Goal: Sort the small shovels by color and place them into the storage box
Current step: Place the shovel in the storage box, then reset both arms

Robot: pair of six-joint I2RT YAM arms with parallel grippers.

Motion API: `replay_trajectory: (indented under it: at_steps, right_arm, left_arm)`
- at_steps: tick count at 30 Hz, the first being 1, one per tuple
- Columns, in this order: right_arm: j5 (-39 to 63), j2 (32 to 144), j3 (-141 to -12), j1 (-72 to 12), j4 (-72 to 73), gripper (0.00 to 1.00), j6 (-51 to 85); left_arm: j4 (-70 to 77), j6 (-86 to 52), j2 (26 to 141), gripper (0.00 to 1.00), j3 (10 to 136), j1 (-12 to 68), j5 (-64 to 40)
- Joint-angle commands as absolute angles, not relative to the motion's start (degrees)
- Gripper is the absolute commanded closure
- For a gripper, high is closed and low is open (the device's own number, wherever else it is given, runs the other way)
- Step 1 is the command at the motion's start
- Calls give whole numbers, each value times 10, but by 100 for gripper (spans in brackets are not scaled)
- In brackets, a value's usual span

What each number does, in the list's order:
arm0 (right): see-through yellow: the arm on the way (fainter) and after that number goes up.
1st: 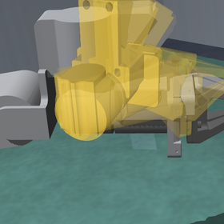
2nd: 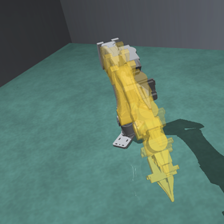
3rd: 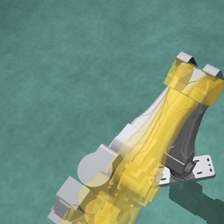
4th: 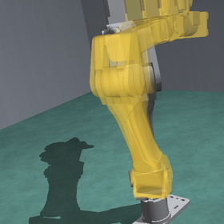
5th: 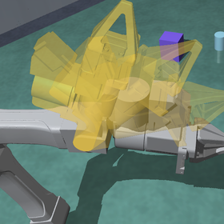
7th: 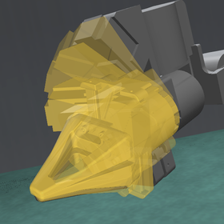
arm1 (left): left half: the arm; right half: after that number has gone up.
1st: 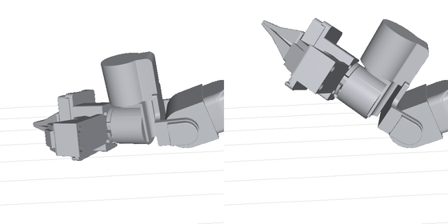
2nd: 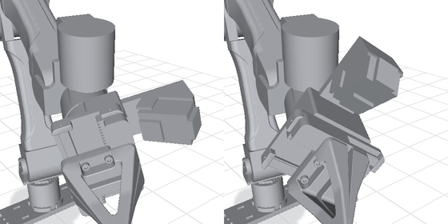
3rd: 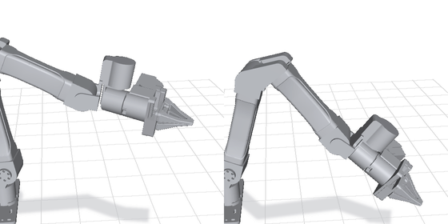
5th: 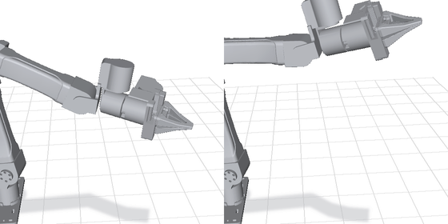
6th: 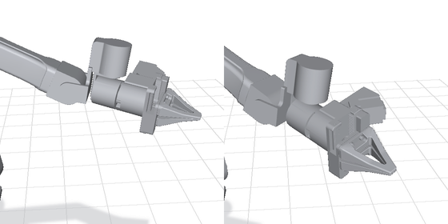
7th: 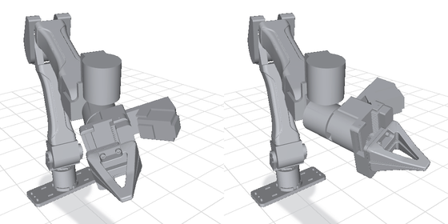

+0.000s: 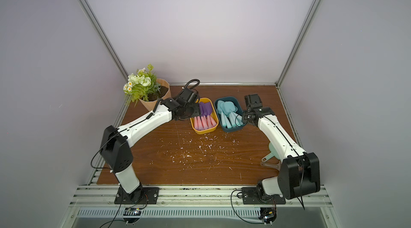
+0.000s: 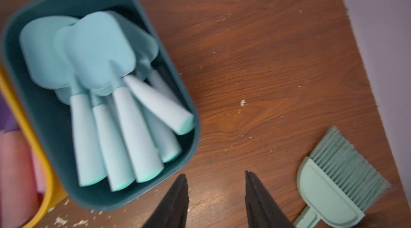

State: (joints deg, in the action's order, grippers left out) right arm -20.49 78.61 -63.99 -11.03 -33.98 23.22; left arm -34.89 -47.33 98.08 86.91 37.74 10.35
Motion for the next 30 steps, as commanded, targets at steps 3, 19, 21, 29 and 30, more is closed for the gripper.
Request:
replay_trajectory:
  at_steps: [3,19,21,29,30]
  right_arm:
    - [-310,712,-554,-57,-214,49,295]
    - [-391,721,-240,-55,280,0,194]
    - [-392,751,-219,-55,349,0,176]
    - [-318,795,-164,-58,577,0,77]
    - [-311,810,-154,-58,612,0,66]
  left_arm:
    - [-253,-379,836,29,703,370,359]
    - [303,-149,636,1,196,183,495]
    - [324,-131,657,1,201,142,413]
    - [546,-32,807,1,171,95,348]
    - [565,-28,813,1,173,88,325]
